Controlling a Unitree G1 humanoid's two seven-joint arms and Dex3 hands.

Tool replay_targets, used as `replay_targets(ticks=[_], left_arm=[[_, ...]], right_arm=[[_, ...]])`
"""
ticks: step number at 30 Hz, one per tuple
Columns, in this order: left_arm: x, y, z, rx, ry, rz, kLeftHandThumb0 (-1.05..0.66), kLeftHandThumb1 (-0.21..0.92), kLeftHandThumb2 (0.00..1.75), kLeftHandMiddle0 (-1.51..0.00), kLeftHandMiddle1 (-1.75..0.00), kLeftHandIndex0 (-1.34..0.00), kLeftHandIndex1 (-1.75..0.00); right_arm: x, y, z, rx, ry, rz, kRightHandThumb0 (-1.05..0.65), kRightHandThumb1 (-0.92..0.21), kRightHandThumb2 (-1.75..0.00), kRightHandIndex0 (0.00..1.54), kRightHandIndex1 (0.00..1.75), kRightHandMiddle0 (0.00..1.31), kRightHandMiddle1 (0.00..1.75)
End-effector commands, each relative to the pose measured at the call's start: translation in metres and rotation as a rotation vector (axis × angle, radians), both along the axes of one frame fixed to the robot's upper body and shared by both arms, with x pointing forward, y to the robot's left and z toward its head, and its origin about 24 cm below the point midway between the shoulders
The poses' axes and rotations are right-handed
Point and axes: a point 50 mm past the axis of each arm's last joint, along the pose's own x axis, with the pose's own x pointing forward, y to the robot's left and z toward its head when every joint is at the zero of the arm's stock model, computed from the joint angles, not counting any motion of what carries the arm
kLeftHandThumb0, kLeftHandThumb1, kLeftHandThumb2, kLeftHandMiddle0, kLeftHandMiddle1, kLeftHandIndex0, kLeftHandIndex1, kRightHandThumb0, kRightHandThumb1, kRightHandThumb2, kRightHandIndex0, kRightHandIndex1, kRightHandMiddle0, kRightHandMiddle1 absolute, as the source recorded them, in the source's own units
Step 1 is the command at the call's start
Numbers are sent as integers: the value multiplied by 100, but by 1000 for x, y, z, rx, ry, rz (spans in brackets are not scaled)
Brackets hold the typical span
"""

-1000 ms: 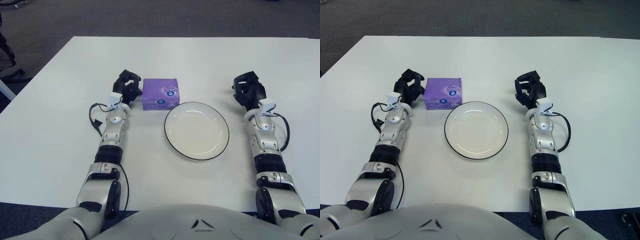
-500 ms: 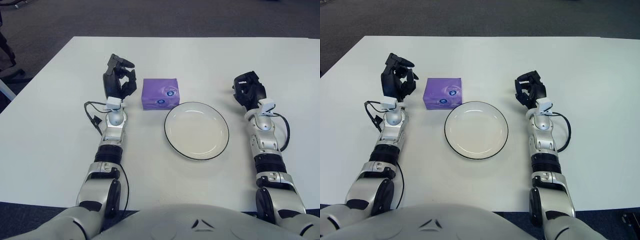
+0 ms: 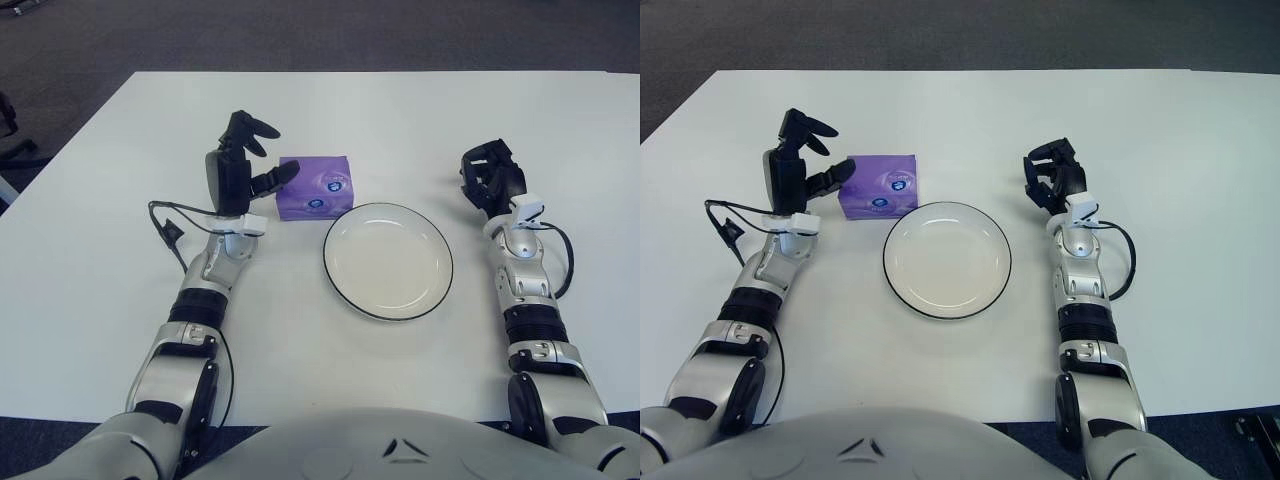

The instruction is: Put the tissue paper into the plate.

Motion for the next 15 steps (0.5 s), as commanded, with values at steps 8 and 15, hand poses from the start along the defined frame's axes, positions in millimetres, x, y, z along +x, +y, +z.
replay_targets(ticks=[8,15], left_arm=[[0,-9,-10,236,45,-95,-35,92,33,-59,-166,-40,-154],[3,-13,-9,306,56,-145,-10,92,27,-53,-152,-40,-134]], right_arm=[[-37,2,-67,51,244,-44,-36,-89,-49,70,175,29,169],[-38,2,-67,52,247,-44,-36,-89,-49,70,175,29,169]])
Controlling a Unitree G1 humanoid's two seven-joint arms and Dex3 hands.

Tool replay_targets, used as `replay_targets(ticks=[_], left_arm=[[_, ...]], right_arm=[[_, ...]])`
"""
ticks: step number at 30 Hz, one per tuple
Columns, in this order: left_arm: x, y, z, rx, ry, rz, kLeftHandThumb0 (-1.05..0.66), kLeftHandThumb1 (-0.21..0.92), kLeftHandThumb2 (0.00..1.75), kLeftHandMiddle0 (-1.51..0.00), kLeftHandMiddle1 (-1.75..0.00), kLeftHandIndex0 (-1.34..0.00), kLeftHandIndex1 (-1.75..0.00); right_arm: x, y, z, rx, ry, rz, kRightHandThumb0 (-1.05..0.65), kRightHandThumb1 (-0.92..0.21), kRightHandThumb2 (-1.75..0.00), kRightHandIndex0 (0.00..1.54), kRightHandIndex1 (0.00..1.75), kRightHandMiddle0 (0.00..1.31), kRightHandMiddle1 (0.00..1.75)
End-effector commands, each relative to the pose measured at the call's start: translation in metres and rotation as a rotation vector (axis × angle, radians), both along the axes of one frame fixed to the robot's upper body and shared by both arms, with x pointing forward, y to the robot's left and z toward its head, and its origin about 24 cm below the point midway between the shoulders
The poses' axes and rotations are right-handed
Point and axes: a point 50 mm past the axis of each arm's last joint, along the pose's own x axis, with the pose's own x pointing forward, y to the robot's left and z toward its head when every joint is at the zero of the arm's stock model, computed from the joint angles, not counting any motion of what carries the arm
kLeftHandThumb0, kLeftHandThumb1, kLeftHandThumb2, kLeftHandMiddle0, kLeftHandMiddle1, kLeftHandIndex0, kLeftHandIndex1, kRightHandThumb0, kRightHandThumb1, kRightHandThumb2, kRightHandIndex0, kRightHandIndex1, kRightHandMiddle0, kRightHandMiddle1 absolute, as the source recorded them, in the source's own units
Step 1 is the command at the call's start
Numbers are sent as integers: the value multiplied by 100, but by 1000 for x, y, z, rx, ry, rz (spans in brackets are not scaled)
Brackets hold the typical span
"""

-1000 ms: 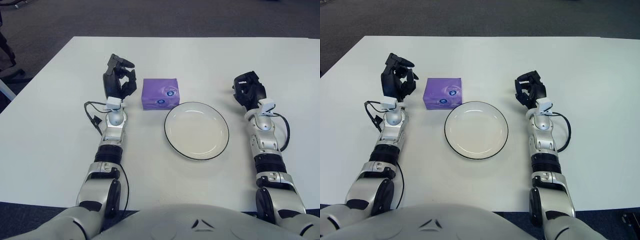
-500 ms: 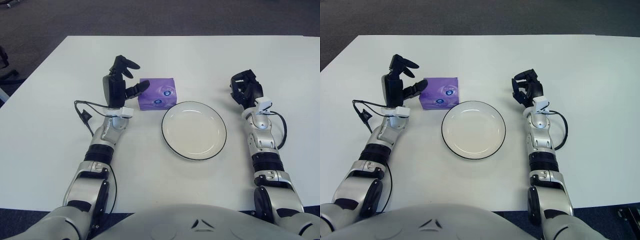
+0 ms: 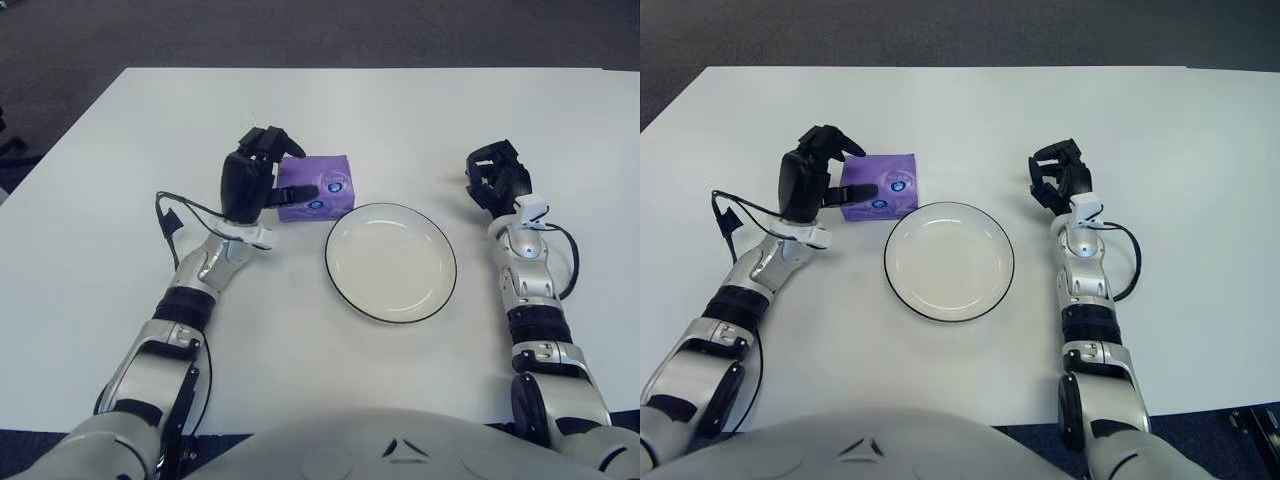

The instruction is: Put the tissue paper into the plate.

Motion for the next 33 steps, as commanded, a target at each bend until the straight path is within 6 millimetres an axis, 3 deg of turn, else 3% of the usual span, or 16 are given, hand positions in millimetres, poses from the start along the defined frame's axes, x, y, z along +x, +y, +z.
replay_targets(ticks=[1,4,5,6,8,12,14,21,33], left_arm=[[3,-2,-1,67,17,-35,-8,92,27,-53,-151,-40,-132],[5,-4,0,91,33,-59,-3,92,28,-50,-147,-36,-136],[6,-6,0,106,46,-79,-15,92,30,-48,-126,-37,-142],[6,-7,0,116,54,-92,-23,92,30,-48,-114,-36,-131],[7,-8,1,128,65,-112,-43,92,29,-54,-73,-41,-87],[7,-10,3,167,64,-143,-74,92,42,-61,-23,-44,-49],[6,-12,5,222,37,-166,-82,92,50,-60,-13,-43,-41],[6,-17,8,324,5,-178,-98,92,71,-47,-1,-38,-18],[13,-25,8,445,-1,-149,-105,92,83,-25,0,-30,-7]], right_arm=[[-37,6,-66,68,235,-30,-36,-89,-49,70,175,29,169],[-37,6,-66,68,236,-29,-36,-89,-49,70,175,29,168],[-37,6,-67,68,237,-29,-36,-89,-49,70,175,29,169],[-37,6,-67,68,237,-29,-36,-89,-49,70,175,29,169],[-37,6,-67,68,237,-28,-36,-89,-49,70,175,29,169],[-37,6,-66,69,239,-28,-36,-89,-50,70,175,29,169],[-37,6,-66,68,239,-27,-36,-89,-50,70,175,29,169],[-36,6,-66,69,241,-25,-36,-89,-50,70,175,29,169],[-35,7,-66,73,243,-21,-36,-89,-50,71,175,29,169]])
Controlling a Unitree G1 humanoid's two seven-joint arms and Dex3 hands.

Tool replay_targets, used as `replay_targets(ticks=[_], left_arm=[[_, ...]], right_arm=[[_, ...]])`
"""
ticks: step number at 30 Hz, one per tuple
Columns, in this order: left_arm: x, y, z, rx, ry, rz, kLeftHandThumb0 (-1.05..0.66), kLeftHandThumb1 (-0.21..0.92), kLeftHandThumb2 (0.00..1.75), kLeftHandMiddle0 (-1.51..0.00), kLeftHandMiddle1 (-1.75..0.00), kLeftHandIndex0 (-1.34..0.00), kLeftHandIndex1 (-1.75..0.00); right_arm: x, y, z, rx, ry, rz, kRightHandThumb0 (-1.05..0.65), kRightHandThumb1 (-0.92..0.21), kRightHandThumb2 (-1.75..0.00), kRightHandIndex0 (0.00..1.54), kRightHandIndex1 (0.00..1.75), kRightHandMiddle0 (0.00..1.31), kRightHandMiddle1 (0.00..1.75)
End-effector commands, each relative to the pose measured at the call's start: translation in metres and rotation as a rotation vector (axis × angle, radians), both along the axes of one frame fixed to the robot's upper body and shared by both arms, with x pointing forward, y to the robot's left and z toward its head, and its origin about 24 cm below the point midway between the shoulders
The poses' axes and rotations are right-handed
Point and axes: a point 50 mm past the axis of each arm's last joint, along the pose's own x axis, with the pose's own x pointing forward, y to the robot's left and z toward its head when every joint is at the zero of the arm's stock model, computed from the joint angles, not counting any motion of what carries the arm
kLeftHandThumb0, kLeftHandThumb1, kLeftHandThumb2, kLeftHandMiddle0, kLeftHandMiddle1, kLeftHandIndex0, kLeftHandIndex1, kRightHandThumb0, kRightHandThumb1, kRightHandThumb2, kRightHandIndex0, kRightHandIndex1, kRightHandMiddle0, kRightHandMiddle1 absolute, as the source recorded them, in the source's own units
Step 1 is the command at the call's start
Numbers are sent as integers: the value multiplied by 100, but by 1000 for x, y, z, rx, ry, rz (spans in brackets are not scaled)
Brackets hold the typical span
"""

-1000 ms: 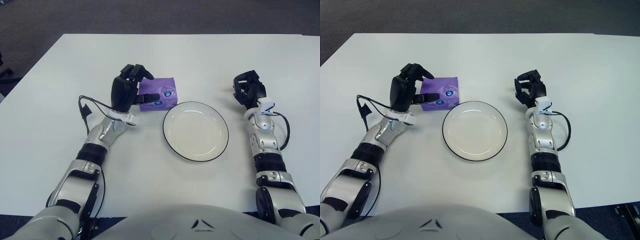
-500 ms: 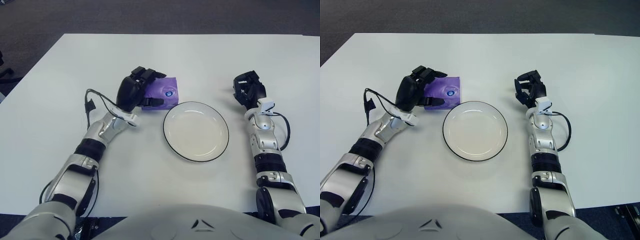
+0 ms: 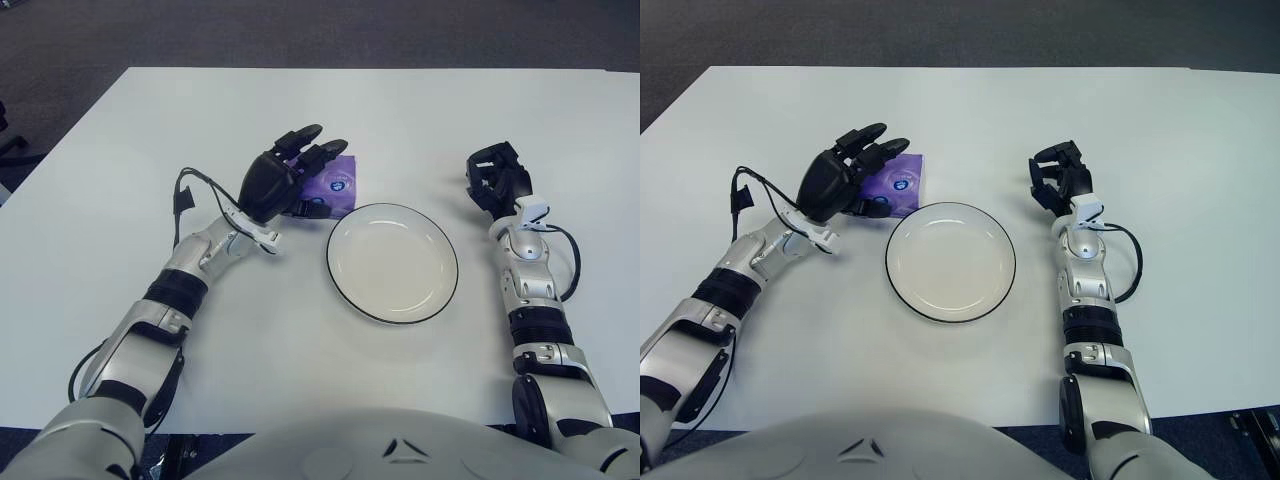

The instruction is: Put the tissue paper into the plate.

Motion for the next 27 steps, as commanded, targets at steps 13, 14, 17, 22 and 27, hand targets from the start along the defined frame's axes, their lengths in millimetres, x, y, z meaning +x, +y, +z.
replay_targets(ticks=[13,14,17,22,27], left_arm=[[15,-5,8,180,-84,3,-105,92,84,-18,0,-26,-4],[16,-5,8,188,-86,4,-105,92,84,-18,0,-26,-3],[19,-5,8,205,-88,5,-105,92,84,-17,0,-26,-3],[24,-5,7,250,-70,0,-105,92,84,-17,0,-26,-3],[32,-2,9,323,-23,-6,-105,92,84,-17,0,-26,-3]], right_arm=[[-34,8,-65,79,230,-17,-36,-88,-50,71,175,29,169],[-34,7,-65,79,230,-16,-36,-88,-50,71,175,29,169],[-34,7,-65,81,230,-14,-36,-88,-50,71,175,29,169],[-34,7,-66,84,228,-9,-36,-88,-50,71,175,29,169],[-34,8,-66,86,228,-5,-36,-88,-51,71,175,29,169]])
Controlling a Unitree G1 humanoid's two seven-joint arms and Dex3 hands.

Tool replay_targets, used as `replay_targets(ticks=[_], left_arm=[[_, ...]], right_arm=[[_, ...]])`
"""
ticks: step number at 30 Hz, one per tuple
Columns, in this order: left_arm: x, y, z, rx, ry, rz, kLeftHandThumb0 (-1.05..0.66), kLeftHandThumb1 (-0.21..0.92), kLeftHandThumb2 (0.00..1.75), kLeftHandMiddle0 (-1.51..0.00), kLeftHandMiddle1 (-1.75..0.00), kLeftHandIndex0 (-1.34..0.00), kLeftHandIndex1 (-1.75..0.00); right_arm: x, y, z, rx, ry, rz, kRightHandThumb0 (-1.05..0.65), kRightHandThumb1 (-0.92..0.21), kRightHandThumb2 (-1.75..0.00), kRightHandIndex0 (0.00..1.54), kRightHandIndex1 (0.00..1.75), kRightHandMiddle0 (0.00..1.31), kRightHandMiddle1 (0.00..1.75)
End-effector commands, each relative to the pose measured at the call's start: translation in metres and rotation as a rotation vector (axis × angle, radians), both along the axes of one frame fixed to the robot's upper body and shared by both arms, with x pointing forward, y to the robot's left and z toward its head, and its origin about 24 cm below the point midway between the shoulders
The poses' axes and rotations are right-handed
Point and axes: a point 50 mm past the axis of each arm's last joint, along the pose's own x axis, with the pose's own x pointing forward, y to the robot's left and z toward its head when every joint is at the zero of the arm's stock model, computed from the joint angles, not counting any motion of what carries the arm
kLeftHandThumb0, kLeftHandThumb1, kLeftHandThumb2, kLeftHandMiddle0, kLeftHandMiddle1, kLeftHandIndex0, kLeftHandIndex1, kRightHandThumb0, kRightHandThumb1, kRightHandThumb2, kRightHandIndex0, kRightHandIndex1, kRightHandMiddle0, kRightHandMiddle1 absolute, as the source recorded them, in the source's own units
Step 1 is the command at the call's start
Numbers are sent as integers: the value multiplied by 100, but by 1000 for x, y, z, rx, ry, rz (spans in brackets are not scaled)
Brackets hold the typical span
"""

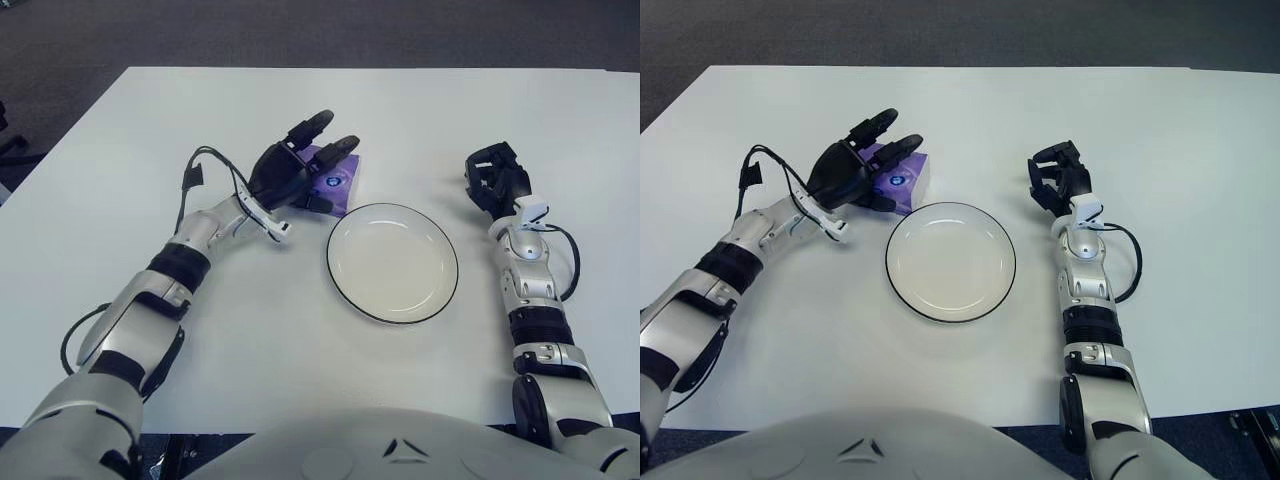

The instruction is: Put the tissue paper into the plate.

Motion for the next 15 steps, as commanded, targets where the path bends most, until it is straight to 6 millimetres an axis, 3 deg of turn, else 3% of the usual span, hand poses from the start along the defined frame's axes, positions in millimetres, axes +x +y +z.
replay_targets(ticks=[1,6,15], left_arm=[[12,5,6,120,53,7,-105,92,84,-17,0,-26,-3],[25,10,8,208,217,44,-105,92,83,-19,-1,-26,-3],[37,18,7,173,442,79,-105,92,84,-22,-2,-25,-2]], right_arm=[[-35,7,-66,82,226,-20,-36,-88,-51,71,175,29,169],[-34,7,-66,83,227,-18,-36,-88,-51,71,175,29,169],[-35,7,-66,81,230,-13,-36,-88,-51,72,175,30,169]])
